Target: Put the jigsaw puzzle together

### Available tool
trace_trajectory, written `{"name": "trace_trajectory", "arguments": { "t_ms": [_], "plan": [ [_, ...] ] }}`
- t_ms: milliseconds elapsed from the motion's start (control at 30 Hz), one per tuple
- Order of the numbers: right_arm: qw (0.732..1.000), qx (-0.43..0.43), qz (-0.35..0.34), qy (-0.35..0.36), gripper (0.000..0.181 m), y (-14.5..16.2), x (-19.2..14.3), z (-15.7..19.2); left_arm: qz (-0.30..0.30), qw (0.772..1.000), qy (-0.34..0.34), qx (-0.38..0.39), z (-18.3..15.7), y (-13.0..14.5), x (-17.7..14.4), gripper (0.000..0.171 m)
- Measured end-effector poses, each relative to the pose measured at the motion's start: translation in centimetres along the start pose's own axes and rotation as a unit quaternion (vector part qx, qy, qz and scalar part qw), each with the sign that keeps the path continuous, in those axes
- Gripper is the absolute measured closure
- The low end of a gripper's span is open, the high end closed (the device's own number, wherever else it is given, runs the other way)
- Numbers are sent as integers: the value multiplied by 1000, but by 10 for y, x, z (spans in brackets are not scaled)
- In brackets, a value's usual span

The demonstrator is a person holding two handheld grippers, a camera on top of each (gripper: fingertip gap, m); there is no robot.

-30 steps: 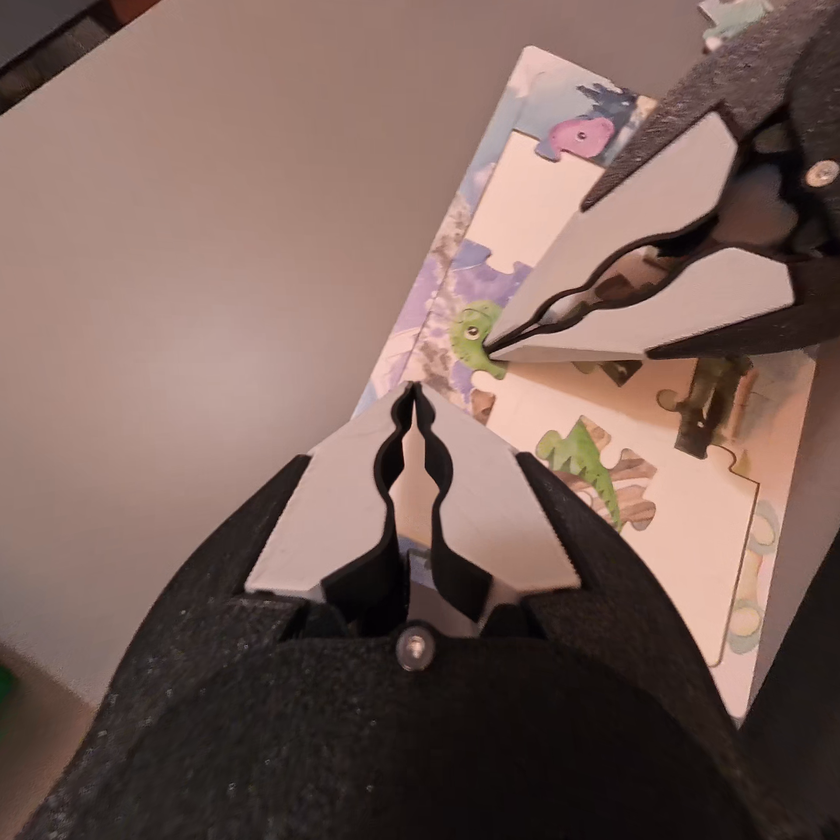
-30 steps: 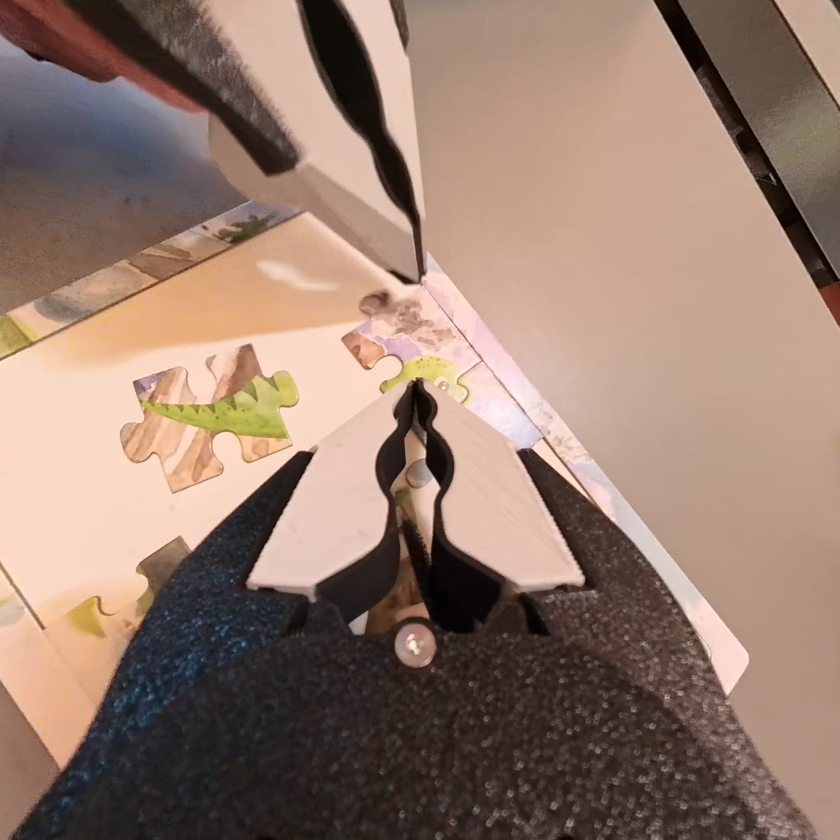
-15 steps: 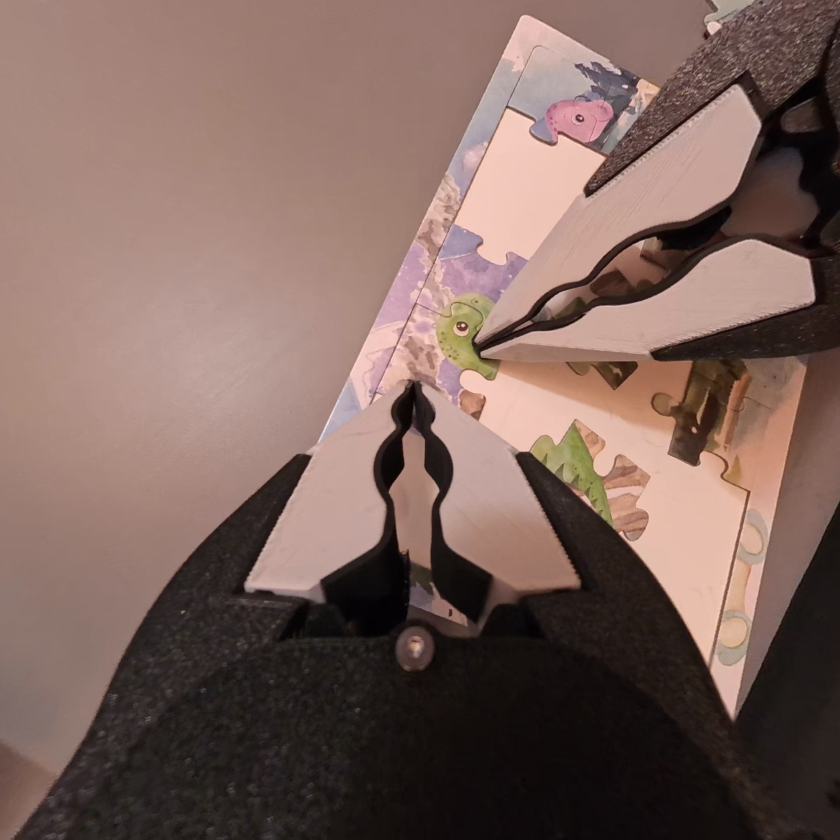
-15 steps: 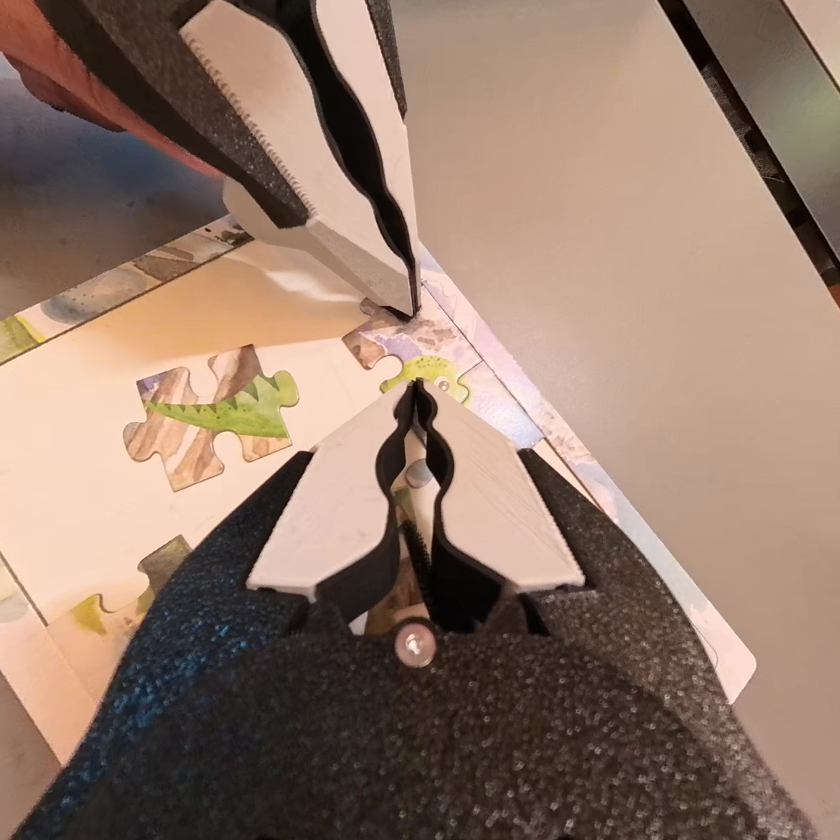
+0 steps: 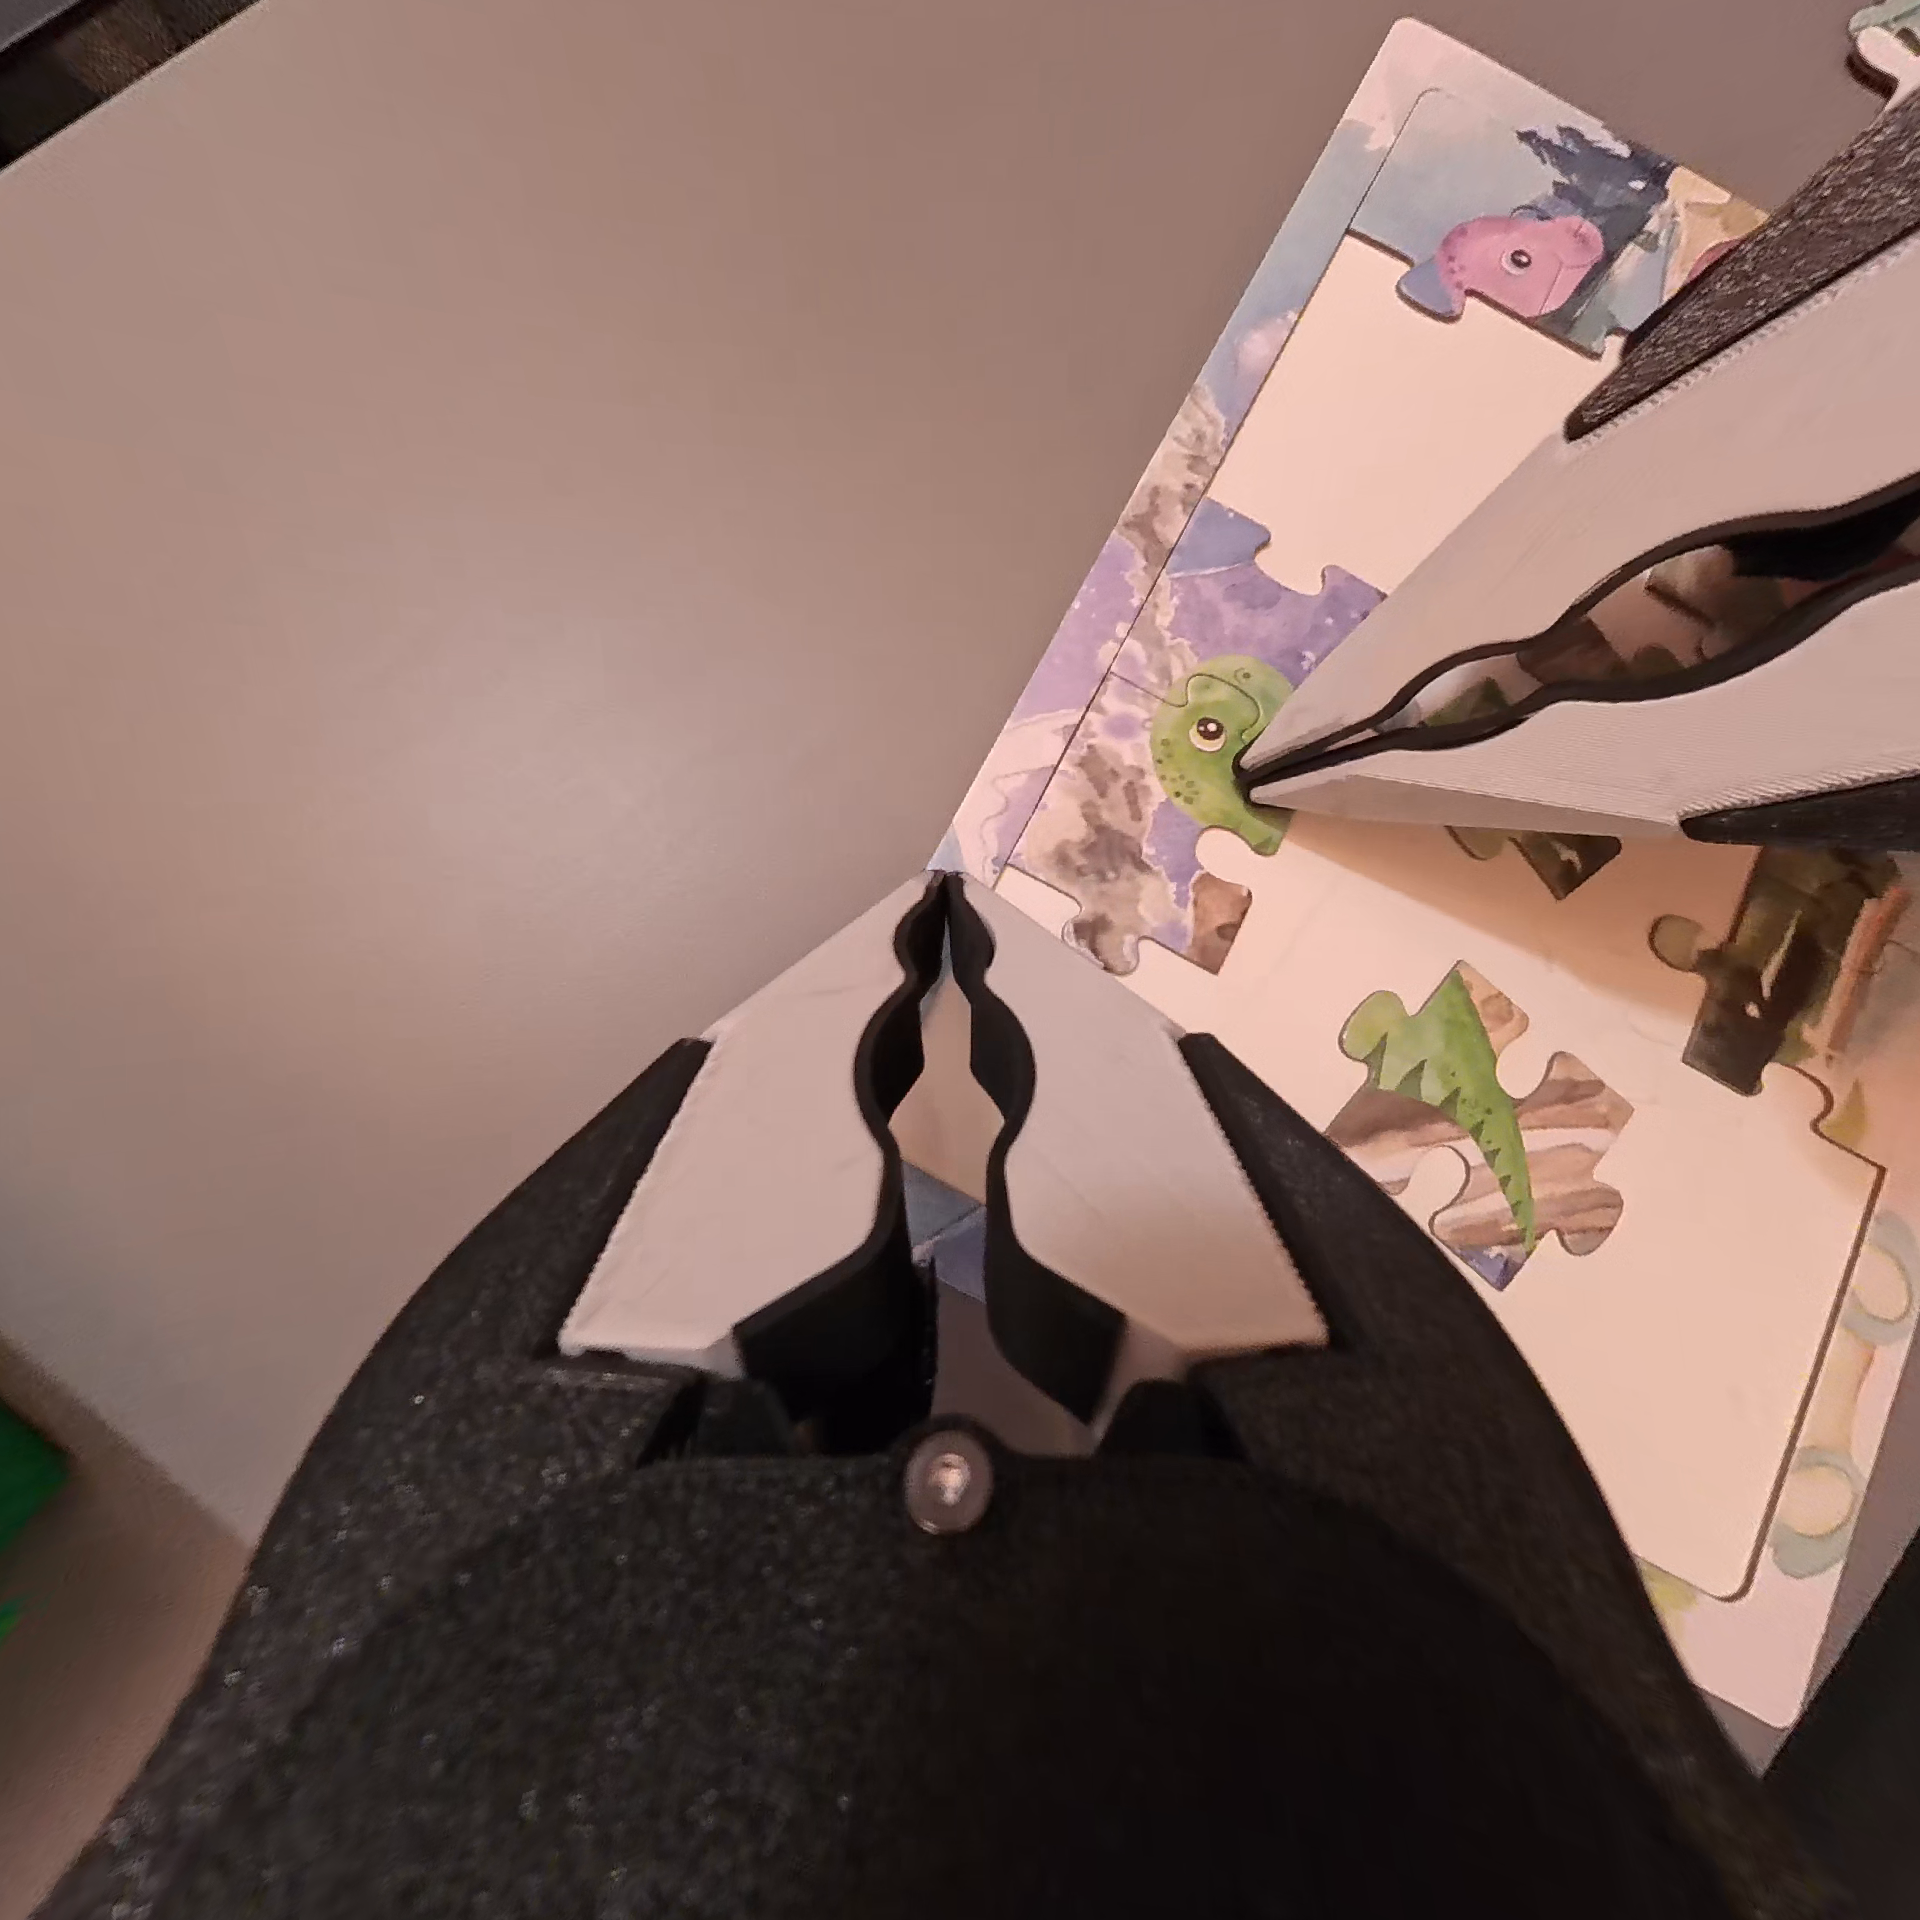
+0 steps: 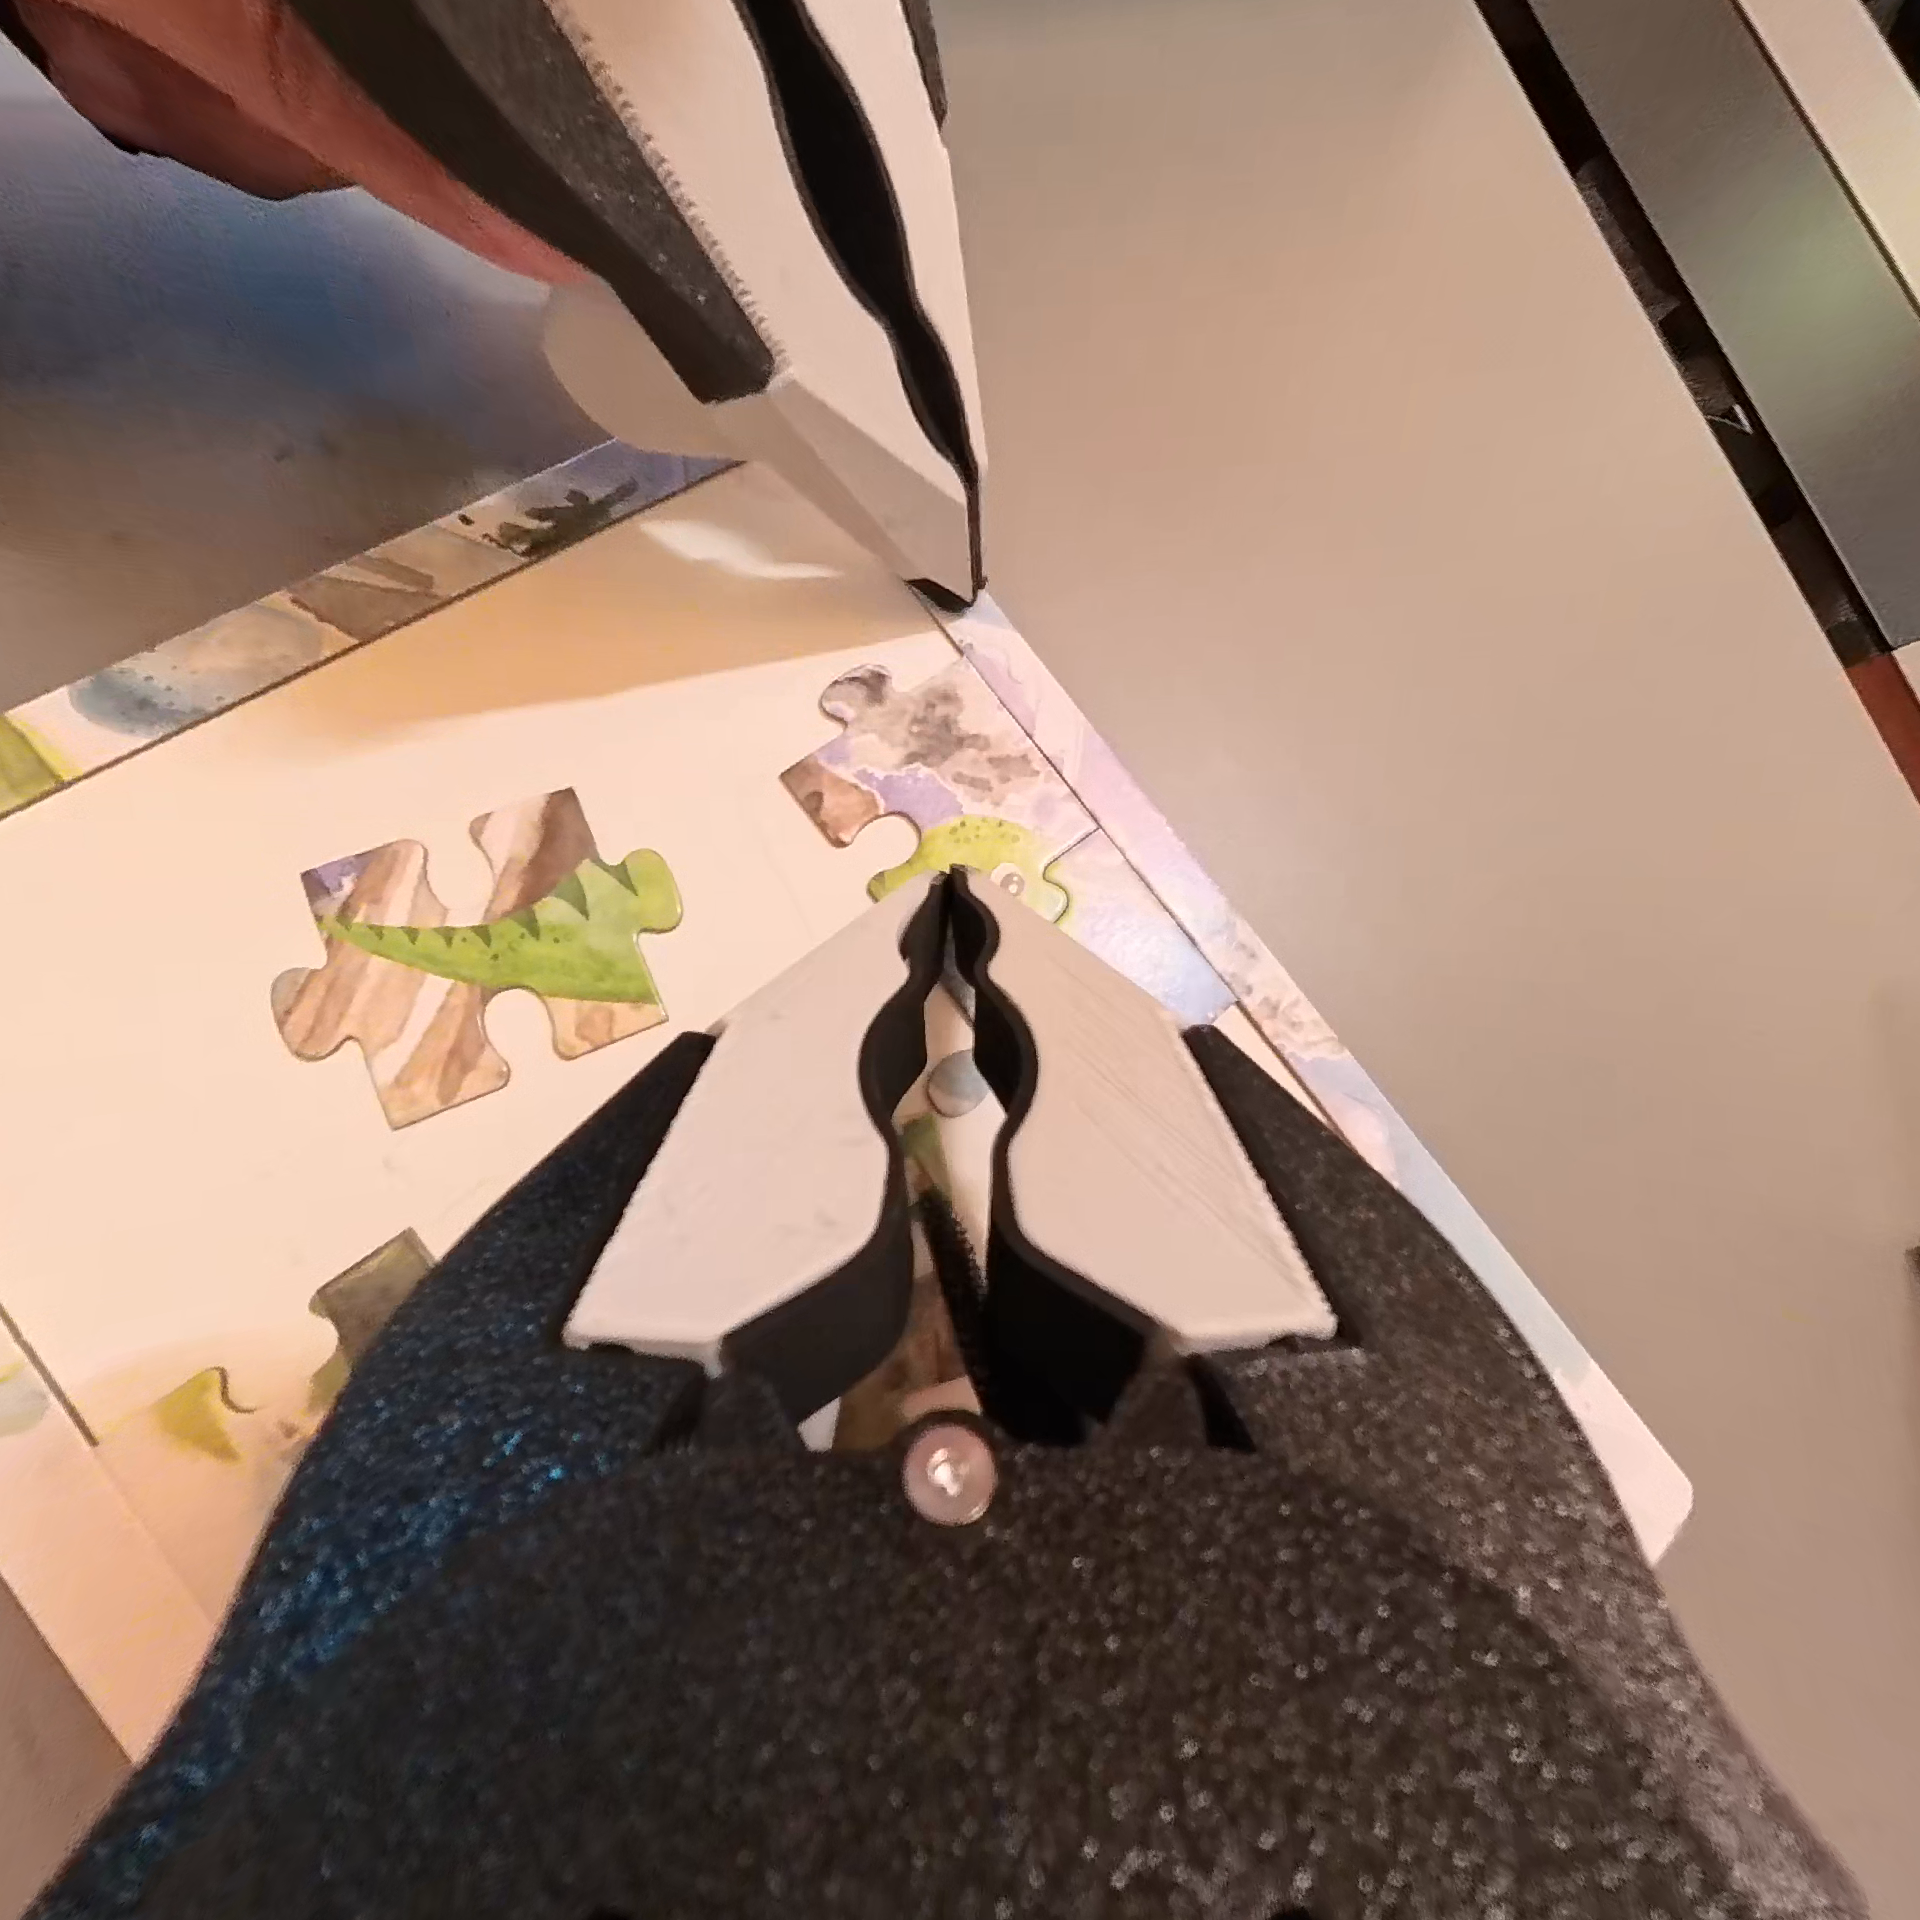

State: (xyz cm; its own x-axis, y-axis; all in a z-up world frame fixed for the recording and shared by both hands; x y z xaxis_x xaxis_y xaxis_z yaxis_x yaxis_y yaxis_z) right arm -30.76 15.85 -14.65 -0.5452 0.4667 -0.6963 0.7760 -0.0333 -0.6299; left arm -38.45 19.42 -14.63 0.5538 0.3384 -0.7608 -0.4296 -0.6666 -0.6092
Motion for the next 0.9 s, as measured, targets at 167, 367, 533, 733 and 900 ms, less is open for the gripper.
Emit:
{"name": "trace_trajectory", "arguments": {
  "t_ms": [167,367,533,733,900],
  "plan": [
    [999,15,-23,21,181,-10,-10,-6,0,1000,0,1,0,0,0,171],
    [996,51,-52,43,181,-13,-32,-22,-2,1000,-4,2,0,0,0,171],
    [994,78,-45,56,181,6,-38,-34,-2,1000,-8,8,0,0,0,171],
    [991,102,-34,78,181,32,-49,-57,-5,999,-15,31,-1,0,0,171],
    [988,121,-15,96,180,65,-92,-90,-123,989,-53,62,8,-28,-15,164]
  ]
}}
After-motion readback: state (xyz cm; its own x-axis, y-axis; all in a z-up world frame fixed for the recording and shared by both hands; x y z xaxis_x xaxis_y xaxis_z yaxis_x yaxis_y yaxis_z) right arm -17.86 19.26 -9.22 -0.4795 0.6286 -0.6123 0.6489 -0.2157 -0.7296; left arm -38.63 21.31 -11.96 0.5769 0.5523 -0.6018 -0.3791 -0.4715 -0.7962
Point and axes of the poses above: each gripper's, where its closed fingertips meet, x out along the fingers, y out of its underside, z = x × y across the jaws, the point moved 3 cm from there along -x, back along the fingers, and after that the axes turned 13 degrees about -x, right-handed, at the moved point
